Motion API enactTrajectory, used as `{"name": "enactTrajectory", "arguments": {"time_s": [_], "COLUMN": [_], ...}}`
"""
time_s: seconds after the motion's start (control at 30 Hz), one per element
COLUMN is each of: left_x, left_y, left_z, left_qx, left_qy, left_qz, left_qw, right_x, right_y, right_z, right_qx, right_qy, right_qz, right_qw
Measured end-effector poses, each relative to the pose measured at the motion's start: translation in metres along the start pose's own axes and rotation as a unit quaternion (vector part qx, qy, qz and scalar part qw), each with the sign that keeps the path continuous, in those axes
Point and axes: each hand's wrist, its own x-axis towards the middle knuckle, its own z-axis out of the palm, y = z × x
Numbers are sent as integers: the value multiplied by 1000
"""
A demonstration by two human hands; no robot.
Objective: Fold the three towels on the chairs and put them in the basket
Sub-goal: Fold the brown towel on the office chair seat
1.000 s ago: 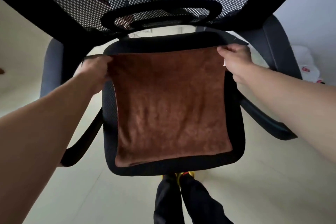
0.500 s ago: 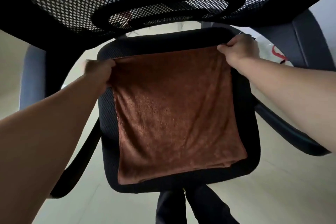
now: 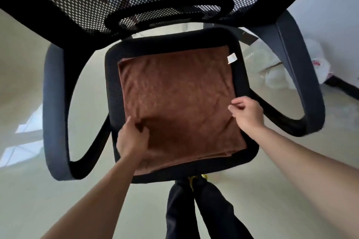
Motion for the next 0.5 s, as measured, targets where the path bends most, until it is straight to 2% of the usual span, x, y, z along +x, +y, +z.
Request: {"name": "enactTrajectory", "arguments": {"time_s": [0.1, 0.2, 0.27, 0.37, 0.5], "left_x": [-18, -49, -66, -85, -87], "left_y": [-31, -47, -53, -61, -65], "left_z": [-1, 1, 3, 2, -7], "left_qx": [-33, -153, -243, -299, -305], "left_qy": [41, 26, -1, -23, -16], "left_qz": [-77, -167, -199, -216, -190], "left_qw": [996, 974, 949, 929, 933], "right_x": [-22, -55, -74, -91, -81], "right_y": [31, 50, 56, 60, 48], "right_z": [-21, -27, -24, -22, -31], "right_qx": [-8, 54, 75, 101, 146], "right_qy": [34, -14, -56, -63, -34], "right_qz": [61, 134, 146, 129, 98], "right_qw": [998, 989, 985, 985, 984]}}
